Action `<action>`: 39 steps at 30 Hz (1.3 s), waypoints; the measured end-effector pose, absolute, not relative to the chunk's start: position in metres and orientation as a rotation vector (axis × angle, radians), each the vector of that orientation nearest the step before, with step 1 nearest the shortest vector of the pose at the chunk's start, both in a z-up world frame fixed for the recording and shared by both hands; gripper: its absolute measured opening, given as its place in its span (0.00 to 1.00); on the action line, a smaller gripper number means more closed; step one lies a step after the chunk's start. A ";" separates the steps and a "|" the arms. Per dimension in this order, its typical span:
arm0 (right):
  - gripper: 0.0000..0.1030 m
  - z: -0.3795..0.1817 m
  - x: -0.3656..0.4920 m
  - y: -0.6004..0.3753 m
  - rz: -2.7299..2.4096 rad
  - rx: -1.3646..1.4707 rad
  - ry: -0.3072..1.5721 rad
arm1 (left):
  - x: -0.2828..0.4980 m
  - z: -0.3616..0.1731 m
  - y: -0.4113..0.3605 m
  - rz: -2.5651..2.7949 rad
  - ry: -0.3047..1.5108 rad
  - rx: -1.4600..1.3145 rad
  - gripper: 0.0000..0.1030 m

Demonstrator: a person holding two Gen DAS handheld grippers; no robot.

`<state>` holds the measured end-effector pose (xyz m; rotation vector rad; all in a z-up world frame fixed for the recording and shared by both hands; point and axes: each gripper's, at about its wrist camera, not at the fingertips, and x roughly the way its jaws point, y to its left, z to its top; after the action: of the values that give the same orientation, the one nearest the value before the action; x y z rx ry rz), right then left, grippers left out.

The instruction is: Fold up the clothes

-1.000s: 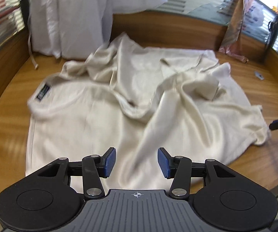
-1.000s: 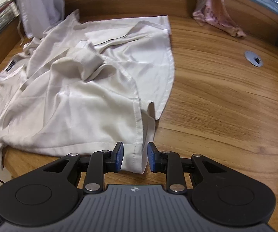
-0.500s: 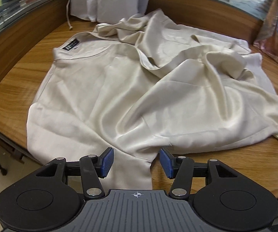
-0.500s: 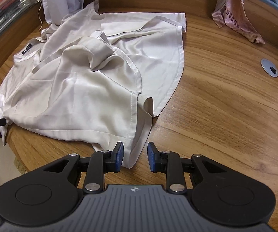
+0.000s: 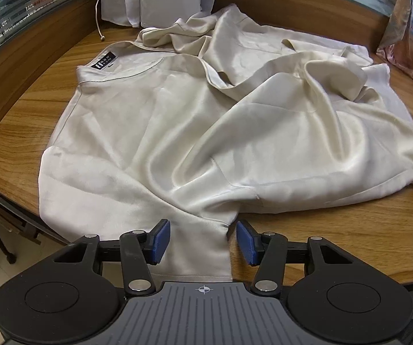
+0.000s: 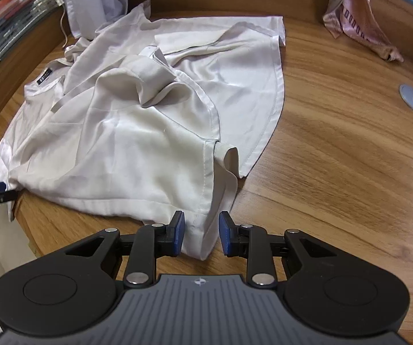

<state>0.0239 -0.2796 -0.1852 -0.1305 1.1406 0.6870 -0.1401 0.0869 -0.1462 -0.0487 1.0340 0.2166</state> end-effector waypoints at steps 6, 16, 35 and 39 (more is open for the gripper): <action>0.10 -0.188 0.026 -0.274 0.656 -0.081 1.155 | -0.132 -0.144 0.092 0.160 1.080 0.029 0.07; 0.08 -0.128 -0.037 -0.291 0.626 0.013 1.012 | -0.107 -0.079 0.110 -0.147 1.147 0.272 0.05; 0.08 -0.153 -0.152 -0.302 0.616 -0.115 0.988 | -0.119 -0.097 0.106 -0.471 1.191 0.645 0.04; 0.08 -0.134 -0.149 -0.301 0.681 -0.154 0.984 | -0.131 -0.090 0.105 -0.408 1.178 0.602 0.04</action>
<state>-0.1487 -0.3014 -0.1344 -0.1538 0.9837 0.6810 -0.1314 0.1048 -0.0901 0.6016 1.1778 -0.4078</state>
